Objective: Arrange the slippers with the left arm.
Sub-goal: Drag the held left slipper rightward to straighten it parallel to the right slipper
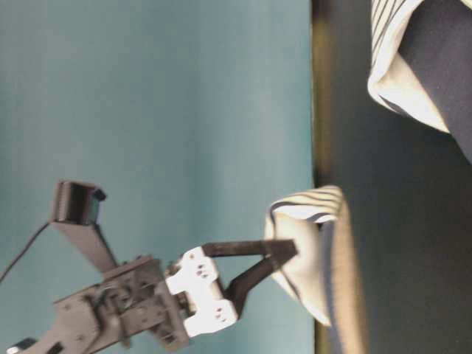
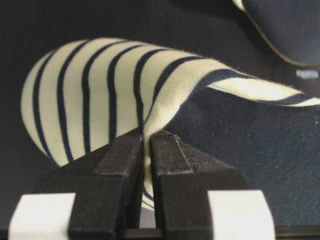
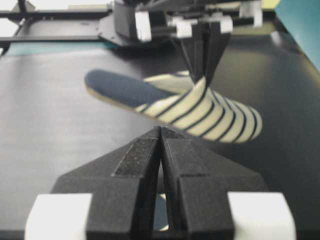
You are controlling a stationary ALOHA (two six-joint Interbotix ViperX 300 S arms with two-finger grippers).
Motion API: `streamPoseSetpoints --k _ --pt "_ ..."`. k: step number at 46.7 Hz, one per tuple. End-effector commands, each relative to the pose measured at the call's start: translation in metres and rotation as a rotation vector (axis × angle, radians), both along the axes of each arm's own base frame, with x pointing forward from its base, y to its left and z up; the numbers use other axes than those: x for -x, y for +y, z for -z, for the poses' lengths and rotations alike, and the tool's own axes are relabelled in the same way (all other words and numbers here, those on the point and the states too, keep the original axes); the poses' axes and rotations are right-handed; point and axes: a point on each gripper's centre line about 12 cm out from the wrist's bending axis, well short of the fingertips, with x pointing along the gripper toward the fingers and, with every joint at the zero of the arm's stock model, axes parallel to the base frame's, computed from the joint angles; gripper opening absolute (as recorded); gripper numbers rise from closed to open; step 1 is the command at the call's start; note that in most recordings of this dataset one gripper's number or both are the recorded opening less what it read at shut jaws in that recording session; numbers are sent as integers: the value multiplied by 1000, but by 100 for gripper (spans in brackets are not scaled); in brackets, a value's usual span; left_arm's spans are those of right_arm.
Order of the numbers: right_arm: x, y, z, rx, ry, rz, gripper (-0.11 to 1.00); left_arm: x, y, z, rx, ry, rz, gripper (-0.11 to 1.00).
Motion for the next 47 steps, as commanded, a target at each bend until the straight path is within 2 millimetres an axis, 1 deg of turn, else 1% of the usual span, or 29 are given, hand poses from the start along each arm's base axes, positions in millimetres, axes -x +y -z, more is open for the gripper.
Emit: streamPoseSetpoints --k 1,4,9,16,22,30,47 --pt "-1 0 -2 -8 -8 -1 1 -6 0 16 3 -1 -2 1" --pt "-1 0 -2 -8 -6 -1 1 -9 -3 29 11 10 0 1" --pt "-1 0 0 -8 0 -1 1 -15 -8 47 20 28 6 1" --pt "-1 0 0 -8 2 -1 1 -16 -9 59 30 57 -2 1" --pt "-1 0 0 -8 0 -1 1 -15 -10 65 38 71 -13 1" --pt "-1 0 1 -8 -1 -1 1 -18 -13 63 45 52 -22 1" --pt "0 0 1 -8 0 -1 1 -19 4 61 49 25 -74 1"
